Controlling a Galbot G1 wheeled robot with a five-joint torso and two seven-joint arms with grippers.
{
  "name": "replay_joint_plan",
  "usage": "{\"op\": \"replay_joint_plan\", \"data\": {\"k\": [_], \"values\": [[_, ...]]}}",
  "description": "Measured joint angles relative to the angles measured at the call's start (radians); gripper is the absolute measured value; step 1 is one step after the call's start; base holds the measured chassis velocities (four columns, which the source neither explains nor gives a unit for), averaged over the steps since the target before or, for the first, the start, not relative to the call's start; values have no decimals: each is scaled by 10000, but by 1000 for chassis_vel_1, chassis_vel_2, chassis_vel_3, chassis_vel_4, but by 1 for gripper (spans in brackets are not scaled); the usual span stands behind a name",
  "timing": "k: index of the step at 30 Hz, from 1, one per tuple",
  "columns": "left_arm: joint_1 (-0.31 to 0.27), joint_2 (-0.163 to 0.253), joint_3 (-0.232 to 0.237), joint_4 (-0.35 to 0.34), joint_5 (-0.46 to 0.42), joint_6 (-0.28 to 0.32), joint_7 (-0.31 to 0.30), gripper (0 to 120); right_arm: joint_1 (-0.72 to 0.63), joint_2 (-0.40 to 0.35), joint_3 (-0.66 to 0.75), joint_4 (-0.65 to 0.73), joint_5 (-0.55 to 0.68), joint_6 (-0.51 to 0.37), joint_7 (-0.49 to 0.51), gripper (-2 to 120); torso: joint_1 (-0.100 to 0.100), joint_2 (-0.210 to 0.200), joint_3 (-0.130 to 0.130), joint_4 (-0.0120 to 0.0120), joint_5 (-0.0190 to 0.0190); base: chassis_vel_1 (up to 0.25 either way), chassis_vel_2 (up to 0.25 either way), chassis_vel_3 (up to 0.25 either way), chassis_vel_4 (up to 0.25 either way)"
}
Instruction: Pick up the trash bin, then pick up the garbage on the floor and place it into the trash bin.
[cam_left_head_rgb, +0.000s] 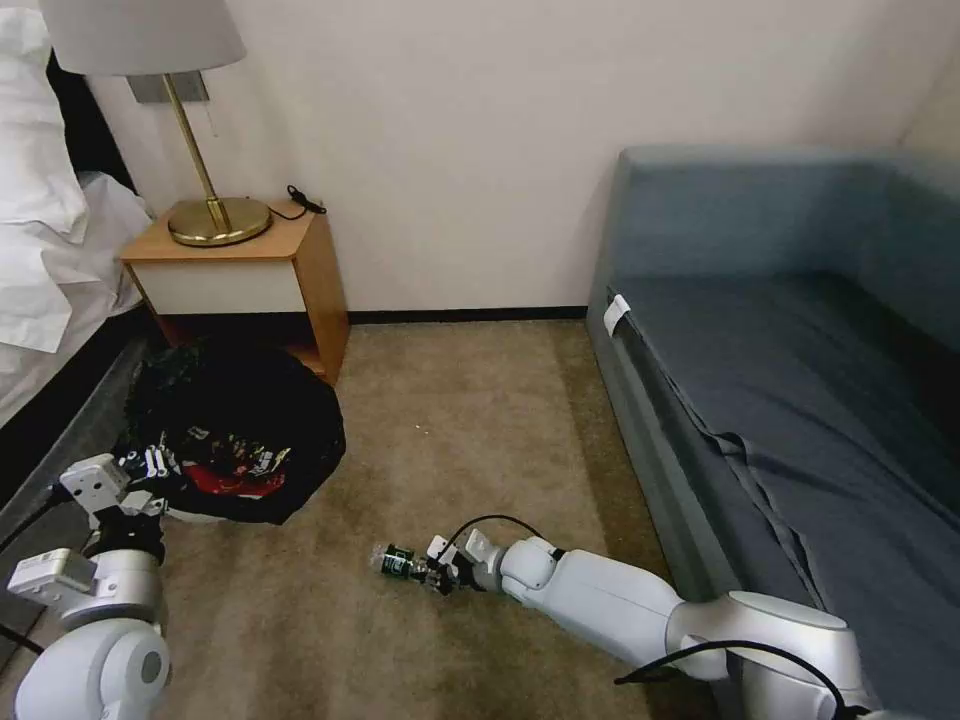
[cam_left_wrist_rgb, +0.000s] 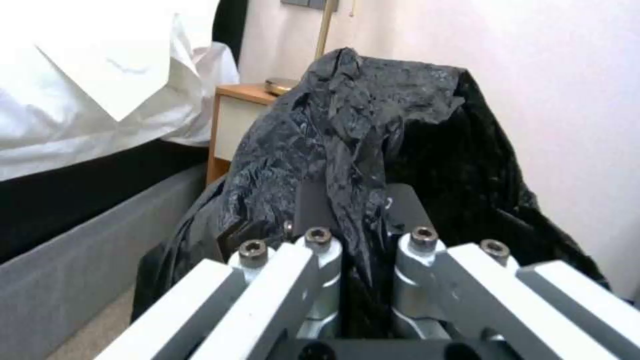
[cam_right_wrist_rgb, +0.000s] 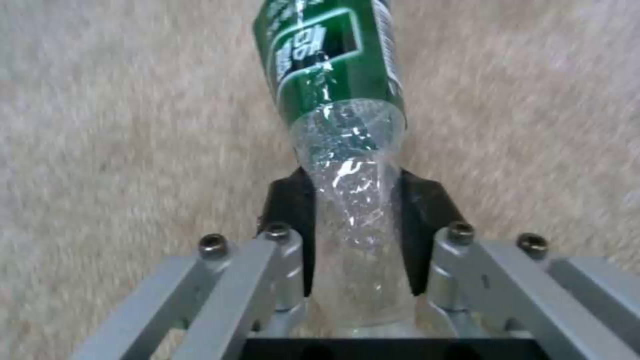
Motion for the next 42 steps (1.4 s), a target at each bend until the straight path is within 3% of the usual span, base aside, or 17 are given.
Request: {"op": "replay_joint_plan", "data": {"k": [5, 17, 26, 29, 33, 42], "values": [[45, -4, -134, 62, -14, -150, 10, 5, -207, -269, 509, 575, -347, 688, 385, 19, 0, 0, 0, -1, 0, 0, 0, 0, 0], [95, 52, -158, 290, -143, -361, 139, 5, -599, -1053, 2405, 2616, -288, 1082, 757, 19, 0, 0, 0, 0, -1, 0, 0, 0, 0], [-29, 224, -135, 370, -196, -365, 136, 5, -474, -2529, 3782, 4392, 189, 967, 1043, 19, 0, 0, 0, -1, 1, 0, 0, 0, 0], [-30, 308, -94, 426, -244, -406, 139, 5, -9, -3406, 3912, 5161, 810, 839, 1081, 19, 0, 0, 0, -3, 2, 0, 0, 0, 0], [-30, 370, -54, 502, -250, -488, 144, 5, 483, -3737, 3910, 5742, 1326, 663, 1169, 19, 0, 0, 0, -2, 1, 0, 0, 0, 0], [-91, 415, 111, 593, -226, -563, 163, 5, 2442, -3513, 2855, 7129, 2841, 35, 1893, 19, 0, 0, -1, -1, -3, 0, 0, 0, 0]]}}
